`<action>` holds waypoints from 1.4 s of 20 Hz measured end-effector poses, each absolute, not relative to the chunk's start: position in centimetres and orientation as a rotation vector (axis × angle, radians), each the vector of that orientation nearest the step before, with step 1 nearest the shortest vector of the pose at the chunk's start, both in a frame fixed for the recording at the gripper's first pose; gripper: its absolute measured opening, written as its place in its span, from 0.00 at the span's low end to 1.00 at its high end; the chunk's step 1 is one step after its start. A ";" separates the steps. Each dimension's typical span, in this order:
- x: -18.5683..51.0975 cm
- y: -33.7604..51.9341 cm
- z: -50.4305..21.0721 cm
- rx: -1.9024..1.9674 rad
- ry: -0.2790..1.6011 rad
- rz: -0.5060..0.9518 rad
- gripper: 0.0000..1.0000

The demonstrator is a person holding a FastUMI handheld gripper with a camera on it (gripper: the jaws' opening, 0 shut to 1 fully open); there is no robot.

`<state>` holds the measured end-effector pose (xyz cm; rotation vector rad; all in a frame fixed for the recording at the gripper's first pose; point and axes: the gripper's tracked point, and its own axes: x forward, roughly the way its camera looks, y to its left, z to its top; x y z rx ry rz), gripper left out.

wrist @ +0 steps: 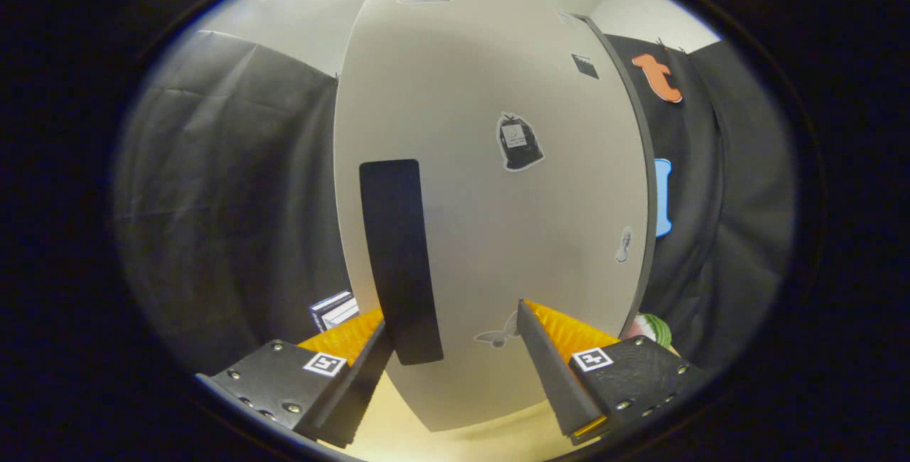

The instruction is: Open the shoe cabinet door, grab the shoes and put them into the shoe cabinet, then close the shoe cabinet door.

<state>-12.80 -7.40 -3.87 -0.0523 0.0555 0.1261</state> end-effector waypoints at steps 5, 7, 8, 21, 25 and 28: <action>-11.2 -7.0 -4.0 -0.069 0.059 0.087 1.00; -9.9 -6.6 -4.1 -0.064 0.057 0.086 1.00; -9.1 -6.1 -4.0 -0.062 0.053 0.082 1.00; -2.6 -4.2 -3.9 -0.061 0.032 0.022 1.00; -1.2 -4.1 -3.7 -0.068 0.028 0.006 1.00; -0.4 -3.7 -4.2 -0.052 0.029 0.001 1.00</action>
